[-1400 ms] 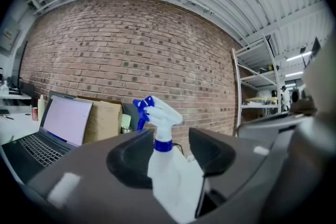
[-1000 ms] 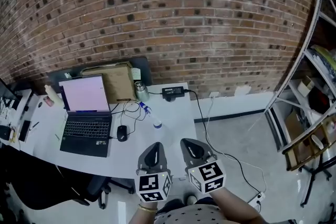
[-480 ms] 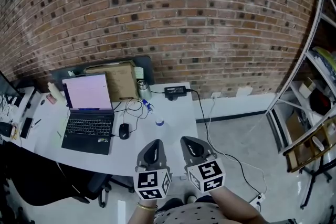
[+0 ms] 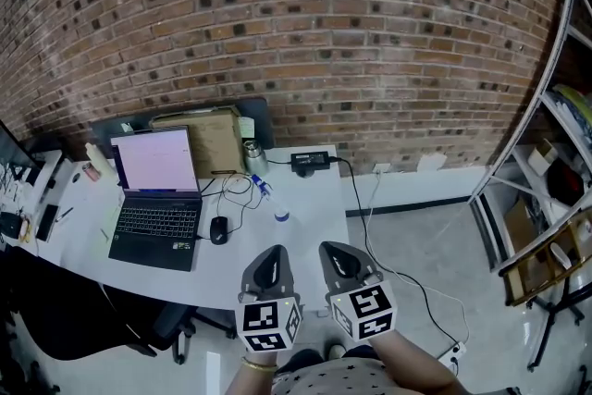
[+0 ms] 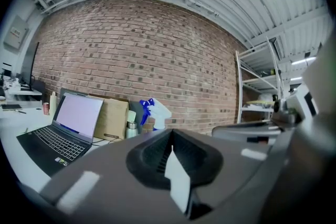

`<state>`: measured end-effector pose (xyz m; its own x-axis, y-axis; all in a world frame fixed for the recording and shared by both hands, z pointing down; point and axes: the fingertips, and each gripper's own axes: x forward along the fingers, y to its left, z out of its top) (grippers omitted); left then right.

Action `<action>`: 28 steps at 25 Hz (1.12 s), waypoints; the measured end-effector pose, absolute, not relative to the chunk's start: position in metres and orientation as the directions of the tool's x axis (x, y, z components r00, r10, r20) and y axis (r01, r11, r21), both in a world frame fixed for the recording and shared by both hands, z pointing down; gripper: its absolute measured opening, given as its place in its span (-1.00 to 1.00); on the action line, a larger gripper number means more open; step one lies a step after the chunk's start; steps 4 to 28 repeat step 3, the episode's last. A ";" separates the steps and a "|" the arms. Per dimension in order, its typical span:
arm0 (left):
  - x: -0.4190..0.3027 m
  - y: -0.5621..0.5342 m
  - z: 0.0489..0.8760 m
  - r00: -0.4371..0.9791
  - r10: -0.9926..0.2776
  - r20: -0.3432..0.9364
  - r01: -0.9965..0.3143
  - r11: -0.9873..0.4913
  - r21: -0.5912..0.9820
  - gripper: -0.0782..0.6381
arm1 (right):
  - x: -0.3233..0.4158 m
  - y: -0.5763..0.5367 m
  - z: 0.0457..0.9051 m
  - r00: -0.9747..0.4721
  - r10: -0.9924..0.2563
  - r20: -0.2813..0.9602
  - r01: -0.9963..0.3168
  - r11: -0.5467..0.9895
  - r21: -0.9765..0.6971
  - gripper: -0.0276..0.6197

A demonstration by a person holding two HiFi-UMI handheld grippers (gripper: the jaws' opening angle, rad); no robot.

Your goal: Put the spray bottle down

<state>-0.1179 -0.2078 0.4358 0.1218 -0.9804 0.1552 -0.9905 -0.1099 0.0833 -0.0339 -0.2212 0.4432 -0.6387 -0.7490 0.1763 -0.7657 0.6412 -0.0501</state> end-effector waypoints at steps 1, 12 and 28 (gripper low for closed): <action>-0.118 -0.208 0.436 0.121 -0.980 0.156 -0.991 -0.109 0.082 -0.76 | -0.034 -0.221 0.443 -0.639 -0.749 0.176 -0.765 0.642 -0.049 -0.92; -0.117 -0.207 0.437 0.119 -0.980 0.157 -0.991 -0.108 0.079 -0.76 | -0.034 -0.221 0.443 -0.641 -0.748 0.175 -0.764 0.643 -0.048 -0.92; -0.117 -0.207 0.437 0.119 -0.980 0.157 -0.991 -0.108 0.079 -0.76 | -0.034 -0.221 0.443 -0.641 -0.748 0.175 -0.764 0.643 -0.048 -0.92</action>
